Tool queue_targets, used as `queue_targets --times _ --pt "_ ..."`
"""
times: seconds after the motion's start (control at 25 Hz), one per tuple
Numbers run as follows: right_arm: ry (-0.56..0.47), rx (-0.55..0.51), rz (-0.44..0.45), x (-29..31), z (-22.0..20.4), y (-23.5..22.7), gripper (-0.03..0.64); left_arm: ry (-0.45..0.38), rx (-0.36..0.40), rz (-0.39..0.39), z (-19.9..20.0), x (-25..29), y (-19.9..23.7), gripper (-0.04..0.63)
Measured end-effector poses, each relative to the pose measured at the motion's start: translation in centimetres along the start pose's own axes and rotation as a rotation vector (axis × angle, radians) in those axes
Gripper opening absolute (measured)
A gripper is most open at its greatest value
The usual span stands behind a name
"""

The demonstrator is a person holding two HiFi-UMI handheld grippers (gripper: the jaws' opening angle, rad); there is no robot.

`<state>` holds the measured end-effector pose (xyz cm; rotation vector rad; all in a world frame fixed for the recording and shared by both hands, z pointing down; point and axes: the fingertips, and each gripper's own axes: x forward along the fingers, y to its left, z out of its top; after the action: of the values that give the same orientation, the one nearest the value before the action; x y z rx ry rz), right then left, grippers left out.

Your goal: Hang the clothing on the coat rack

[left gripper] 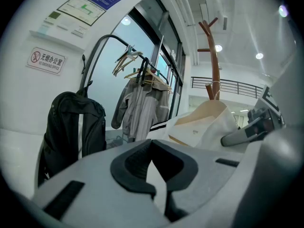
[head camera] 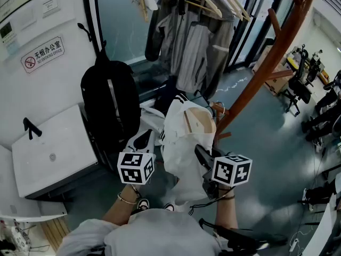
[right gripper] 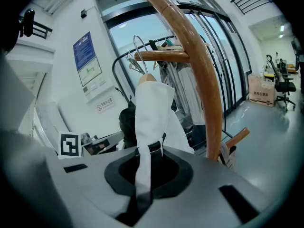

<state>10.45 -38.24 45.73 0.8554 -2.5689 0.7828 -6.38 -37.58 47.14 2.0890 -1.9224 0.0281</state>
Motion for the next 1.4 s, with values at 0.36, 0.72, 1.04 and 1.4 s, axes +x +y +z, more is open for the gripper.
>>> queue_targets --times 0.36,0.72,1.04,1.4 --pt "0.005 0.019 -0.008 0.0 -0.4 -0.5 0.029 0.008 0.002 0.001 -0.4 -0.1 0.0 0.008" --pt "0.009 0.035 -0.017 -0.2 -0.8 -0.9 0.029 0.014 0.008 -0.002 -0.8 -0.2 -0.4 0.008" --pt "0.011 0.057 -0.023 -0.2 -0.9 -1.2 0.029 0.012 0.01 0.003 -0.5 -0.6 -0.3 0.008" --pt "0.013 0.078 -0.03 0.0 -1.1 -1.5 0.029 0.015 0.011 0.01 -0.6 -0.8 0.1 0.008"
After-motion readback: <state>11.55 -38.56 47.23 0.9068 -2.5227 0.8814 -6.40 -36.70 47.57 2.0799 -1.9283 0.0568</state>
